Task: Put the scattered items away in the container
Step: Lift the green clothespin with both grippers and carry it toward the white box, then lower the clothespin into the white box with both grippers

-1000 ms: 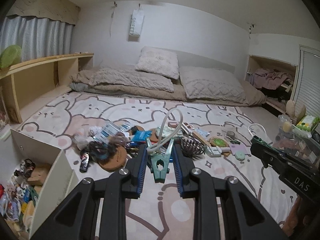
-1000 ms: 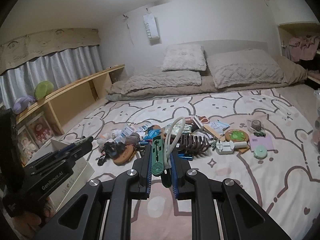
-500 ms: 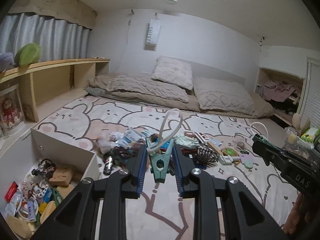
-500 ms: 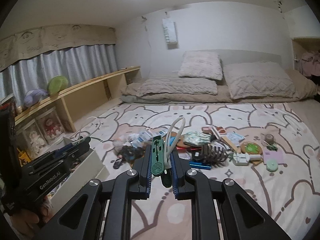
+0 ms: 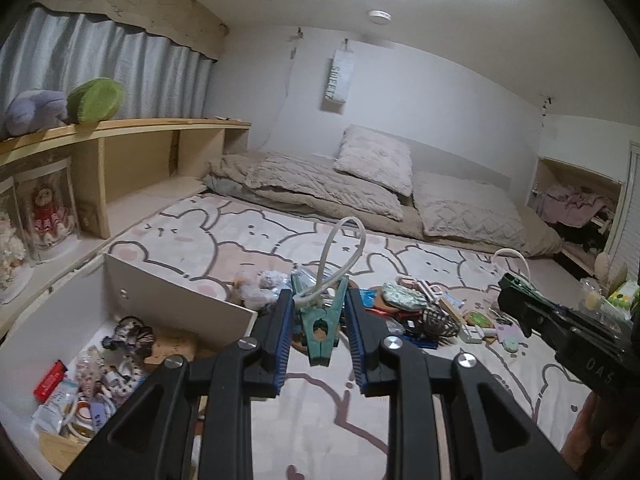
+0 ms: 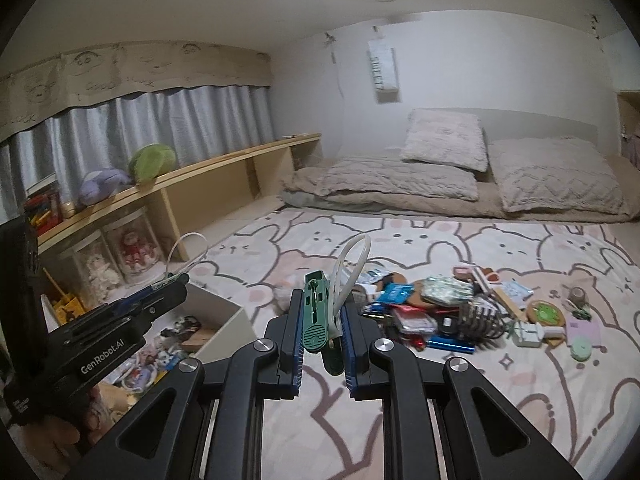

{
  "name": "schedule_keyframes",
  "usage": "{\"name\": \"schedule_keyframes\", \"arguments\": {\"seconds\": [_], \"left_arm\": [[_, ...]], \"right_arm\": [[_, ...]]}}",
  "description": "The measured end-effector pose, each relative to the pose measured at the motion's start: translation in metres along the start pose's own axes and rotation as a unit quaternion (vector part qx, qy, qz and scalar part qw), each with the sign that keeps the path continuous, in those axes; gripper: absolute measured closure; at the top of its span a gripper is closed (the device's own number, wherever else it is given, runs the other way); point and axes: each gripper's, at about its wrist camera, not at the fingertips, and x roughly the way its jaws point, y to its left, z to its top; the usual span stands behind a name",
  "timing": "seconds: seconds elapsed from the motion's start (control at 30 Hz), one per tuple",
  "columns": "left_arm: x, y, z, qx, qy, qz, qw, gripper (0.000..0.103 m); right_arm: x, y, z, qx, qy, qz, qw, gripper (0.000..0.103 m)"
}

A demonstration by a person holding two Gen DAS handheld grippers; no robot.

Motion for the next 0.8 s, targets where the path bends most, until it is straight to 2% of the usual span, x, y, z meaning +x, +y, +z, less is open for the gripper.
{"name": "schedule_keyframes", "arguments": {"seconds": [0.8], "left_arm": [[-0.049, 0.069, 0.007, 0.005, -0.021, 0.075, 0.997, 0.078]], "right_arm": [[0.036, 0.083, 0.001, -0.039, 0.031, 0.073, 0.996, 0.086]]}}
